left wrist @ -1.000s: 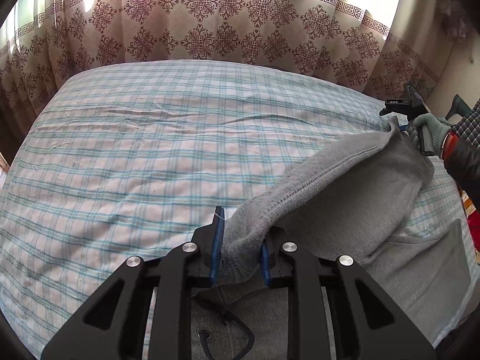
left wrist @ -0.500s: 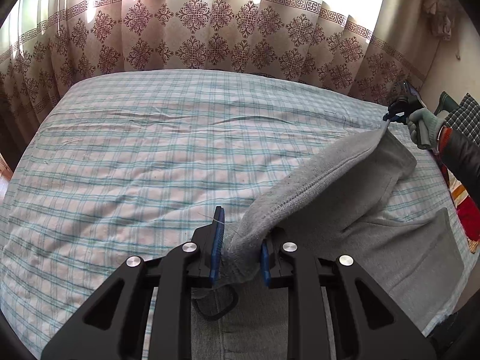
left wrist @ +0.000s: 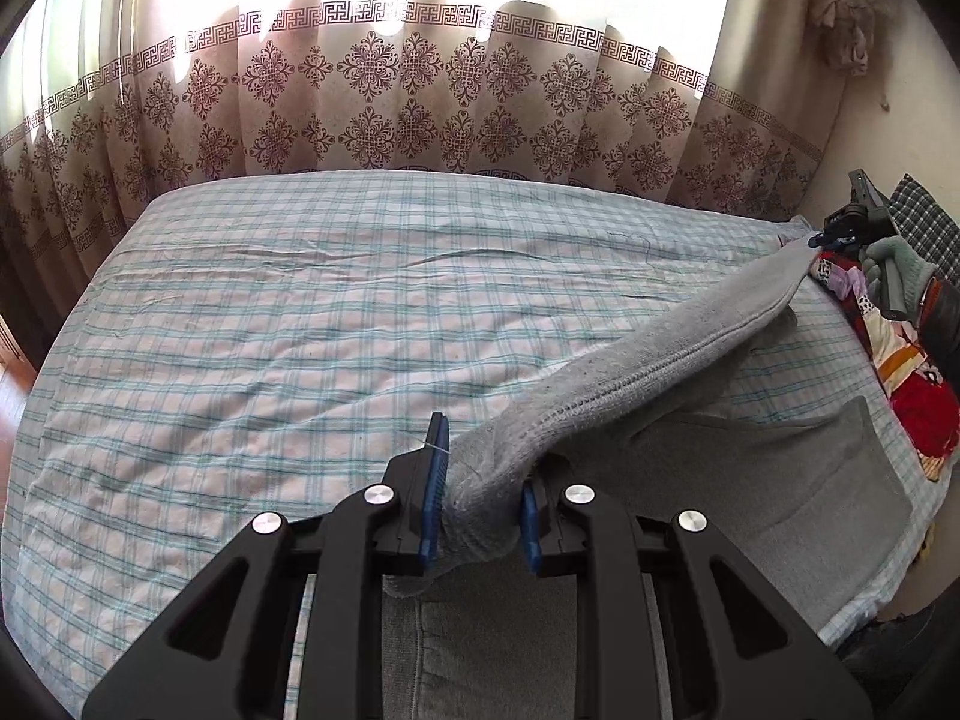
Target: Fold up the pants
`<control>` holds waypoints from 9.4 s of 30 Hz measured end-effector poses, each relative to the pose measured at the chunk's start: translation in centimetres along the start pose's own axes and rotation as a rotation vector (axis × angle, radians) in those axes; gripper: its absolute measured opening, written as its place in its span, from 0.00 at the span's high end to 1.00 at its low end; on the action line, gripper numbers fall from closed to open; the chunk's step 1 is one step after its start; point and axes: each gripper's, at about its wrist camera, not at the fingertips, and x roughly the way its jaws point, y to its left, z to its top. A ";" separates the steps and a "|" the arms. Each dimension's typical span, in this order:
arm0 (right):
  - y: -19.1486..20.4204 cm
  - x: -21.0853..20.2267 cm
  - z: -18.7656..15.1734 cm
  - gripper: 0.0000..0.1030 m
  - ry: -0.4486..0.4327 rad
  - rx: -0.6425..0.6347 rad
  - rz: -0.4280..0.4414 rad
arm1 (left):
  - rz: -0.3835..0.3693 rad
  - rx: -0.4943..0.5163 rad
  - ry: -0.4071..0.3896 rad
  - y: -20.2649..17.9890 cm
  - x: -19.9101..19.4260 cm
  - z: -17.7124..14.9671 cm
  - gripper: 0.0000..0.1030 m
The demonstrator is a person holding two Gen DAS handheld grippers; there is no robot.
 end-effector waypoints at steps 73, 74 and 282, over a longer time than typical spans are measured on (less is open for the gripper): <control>-21.2 -12.3 -34.1 0.57 0.011 0.087 -0.075 | 0.306 0.138 0.118 0.8 -5.7 -12.6 0.42; -21.2 -12.3 -34.1 0.55 0.009 0.081 -0.082 | 0.286 0.155 0.110 -0.2 -5.3 -12.2 0.42; -16.5 -17.9 -35.8 0.43 -0.164 -0.396 0.263 | -0.471 0.351 0.563 -48.8 16.6 -5.6 0.88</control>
